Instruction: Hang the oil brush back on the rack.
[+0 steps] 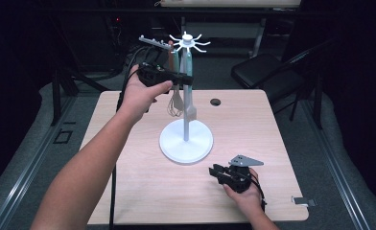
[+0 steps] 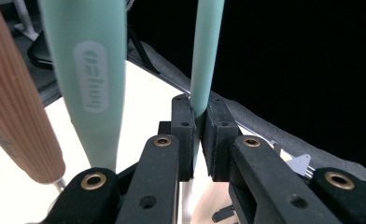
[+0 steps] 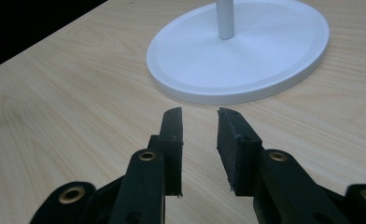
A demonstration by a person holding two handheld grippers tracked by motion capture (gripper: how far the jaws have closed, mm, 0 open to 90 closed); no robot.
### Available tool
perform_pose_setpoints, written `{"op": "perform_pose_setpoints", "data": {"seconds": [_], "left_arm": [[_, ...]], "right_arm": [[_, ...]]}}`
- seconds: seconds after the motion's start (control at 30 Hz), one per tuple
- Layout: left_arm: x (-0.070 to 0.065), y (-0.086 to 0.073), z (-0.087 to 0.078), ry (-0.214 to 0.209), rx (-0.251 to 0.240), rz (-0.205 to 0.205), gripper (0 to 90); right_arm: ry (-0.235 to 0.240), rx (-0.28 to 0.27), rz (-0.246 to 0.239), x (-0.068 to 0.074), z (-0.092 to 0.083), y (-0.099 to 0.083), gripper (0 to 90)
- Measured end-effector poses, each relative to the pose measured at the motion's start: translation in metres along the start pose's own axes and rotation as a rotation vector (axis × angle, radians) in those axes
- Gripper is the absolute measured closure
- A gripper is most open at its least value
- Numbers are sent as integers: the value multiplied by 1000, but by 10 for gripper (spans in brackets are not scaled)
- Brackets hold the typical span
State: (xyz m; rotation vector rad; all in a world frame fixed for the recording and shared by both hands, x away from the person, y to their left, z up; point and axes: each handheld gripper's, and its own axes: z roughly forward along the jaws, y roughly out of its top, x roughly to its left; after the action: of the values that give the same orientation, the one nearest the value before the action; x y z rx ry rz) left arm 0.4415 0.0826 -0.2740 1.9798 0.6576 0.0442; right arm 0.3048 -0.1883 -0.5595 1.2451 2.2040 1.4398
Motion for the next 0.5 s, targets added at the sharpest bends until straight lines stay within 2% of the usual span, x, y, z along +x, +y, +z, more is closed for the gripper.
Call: {"op": "perform_pose_setpoints", "data": {"seconds": [0.1,0.13,0.17,0.27,0.37,0.4,0.5], "left_arm": [[-2,-1,0,22,-5,8,835],[-3,-3,0,30,-10,9,785],[-6,-5,-2,43,-20,15,691],[-14,-18,-7,79,-26,48,604],[-22,-40,-13,92,-13,83,568],[-24,-50,-14,93,-16,91,556],[-27,-84,-14,101,19,105,533]], "right_arm": [[1,0,1,0,0,0,710],[-1,0,-2,0,0,0,709],[-1,0,-3,0,-1,0,708],[-4,-5,4,-2,-2,0,704],[-4,-16,13,-5,-6,1,689],[-12,-23,17,-6,-7,2,674],[-18,-26,22,-11,-12,4,640]]}}
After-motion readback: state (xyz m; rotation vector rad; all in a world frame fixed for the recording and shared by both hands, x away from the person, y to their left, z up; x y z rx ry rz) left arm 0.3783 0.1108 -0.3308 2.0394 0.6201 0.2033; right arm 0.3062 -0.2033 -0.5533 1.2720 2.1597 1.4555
